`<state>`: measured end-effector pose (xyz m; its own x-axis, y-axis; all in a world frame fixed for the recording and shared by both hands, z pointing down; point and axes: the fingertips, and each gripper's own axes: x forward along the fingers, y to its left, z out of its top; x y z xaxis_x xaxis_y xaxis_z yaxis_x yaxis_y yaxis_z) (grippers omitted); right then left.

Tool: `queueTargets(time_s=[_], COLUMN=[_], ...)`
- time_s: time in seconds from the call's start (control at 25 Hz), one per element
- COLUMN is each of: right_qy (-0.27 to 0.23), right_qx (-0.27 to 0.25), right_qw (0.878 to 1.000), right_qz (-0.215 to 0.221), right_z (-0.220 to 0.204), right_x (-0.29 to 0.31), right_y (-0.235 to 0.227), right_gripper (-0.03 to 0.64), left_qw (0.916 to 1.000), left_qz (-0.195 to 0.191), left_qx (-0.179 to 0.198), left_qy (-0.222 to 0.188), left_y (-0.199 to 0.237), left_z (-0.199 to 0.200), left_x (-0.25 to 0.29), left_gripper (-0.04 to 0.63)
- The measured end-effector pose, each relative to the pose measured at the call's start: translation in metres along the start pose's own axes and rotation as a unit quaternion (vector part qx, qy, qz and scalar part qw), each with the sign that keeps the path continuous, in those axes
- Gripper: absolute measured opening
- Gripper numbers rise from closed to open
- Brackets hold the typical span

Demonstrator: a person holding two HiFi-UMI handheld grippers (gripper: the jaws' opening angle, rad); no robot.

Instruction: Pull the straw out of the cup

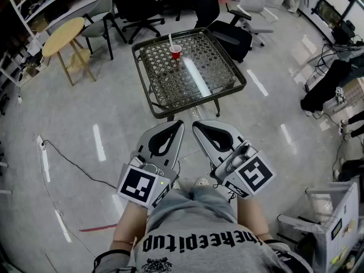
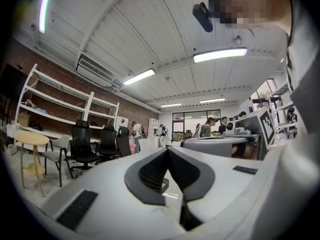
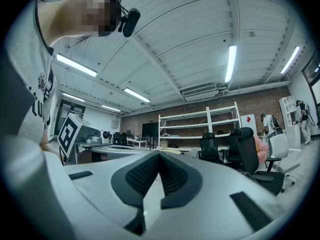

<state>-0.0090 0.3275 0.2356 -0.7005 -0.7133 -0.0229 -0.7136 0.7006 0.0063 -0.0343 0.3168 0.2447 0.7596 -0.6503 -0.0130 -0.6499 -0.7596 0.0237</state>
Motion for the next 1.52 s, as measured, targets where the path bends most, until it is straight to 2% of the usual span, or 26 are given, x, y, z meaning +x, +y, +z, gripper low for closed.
queueTargets(time_s=[0.44,0.56,0.72,0.92,1.12,1.24,1.52], right_qy=[0.003,0.004,0.003,0.009,0.002,-0.001,0.006], right_qx=[-0.004,-0.005,0.004,-0.002,0.009,0.012,-0.001], right_qw=[1.0,1.0,1.0,1.0,1.0,1.0,1.0], right_qz=[-0.013,-0.014,-0.013,-0.021,-0.028,-0.018,0.012], right_z=[-0.003,-0.004,-0.005,-0.013,-0.013,-0.009,-0.008], right_x=[0.023,0.029,0.038,0.042,0.048,0.054,0.076], right_y=[0.018,0.023,0.03,0.03,0.01,-0.004,-0.046], right_gripper=[0.0,0.001,0.002,0.005,0.008,0.005,0.005], left_qw=[0.9997,0.9995,0.9996,0.9997,0.9997,0.9999,0.9999], left_qz=[-0.019,-0.023,-0.024,-0.025,-0.02,-0.009,0.012], left_qx=[0.012,0.008,0.013,0.005,0.002,0.008,0.01], left_qy=[-0.001,0.018,-0.003,0.001,0.013,0.0,-0.003], left_y=[0.017,0.021,0.032,0.04,0.045,0.055,0.076], left_z=[-0.006,-0.012,-0.009,-0.02,-0.021,-0.013,-0.012], left_x=[-0.016,-0.023,-0.028,-0.029,-0.017,-0.004,0.038], left_gripper=[0.015,0.015,0.015,0.015,0.015,0.015,0.015])
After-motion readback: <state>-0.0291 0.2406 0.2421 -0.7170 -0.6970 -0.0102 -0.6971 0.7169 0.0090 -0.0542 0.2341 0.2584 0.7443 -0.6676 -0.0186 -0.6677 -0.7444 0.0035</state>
